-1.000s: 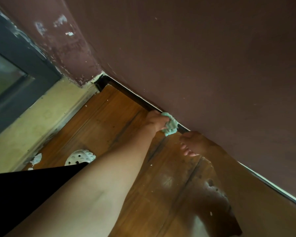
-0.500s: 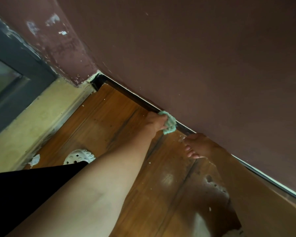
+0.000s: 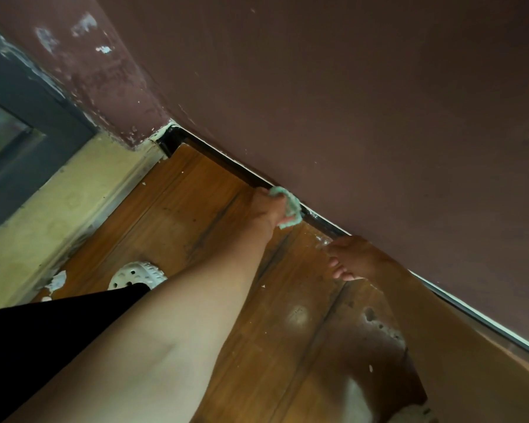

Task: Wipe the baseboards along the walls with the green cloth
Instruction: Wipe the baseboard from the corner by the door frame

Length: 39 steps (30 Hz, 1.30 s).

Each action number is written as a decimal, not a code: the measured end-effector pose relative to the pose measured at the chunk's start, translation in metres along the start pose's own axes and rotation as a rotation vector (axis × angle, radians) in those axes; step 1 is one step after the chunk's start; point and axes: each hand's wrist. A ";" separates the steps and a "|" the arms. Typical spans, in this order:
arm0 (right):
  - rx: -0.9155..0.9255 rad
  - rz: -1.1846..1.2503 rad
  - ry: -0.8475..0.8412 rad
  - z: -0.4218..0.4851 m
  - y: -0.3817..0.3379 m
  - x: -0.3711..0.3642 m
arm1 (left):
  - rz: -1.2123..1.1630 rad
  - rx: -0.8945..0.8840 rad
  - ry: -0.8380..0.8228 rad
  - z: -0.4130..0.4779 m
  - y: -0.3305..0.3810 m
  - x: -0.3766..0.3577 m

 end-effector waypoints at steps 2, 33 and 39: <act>-0.025 0.001 0.008 0.003 0.000 -0.004 | 0.029 0.033 -0.129 -0.012 -0.011 -0.015; 0.004 -0.068 -0.047 -0.018 0.016 0.030 | 0.268 -0.031 0.061 -0.020 -0.019 -0.017; 0.018 -0.047 -0.058 -0.026 0.017 0.013 | 0.368 -0.053 -0.098 -0.033 -0.039 -0.032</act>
Point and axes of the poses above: each hand's wrist, its own z-axis towards the middle knuckle, its own x-axis out of the back of the hand, y = z × x, and after that the axes turned 2 degrees about -y, right-handed
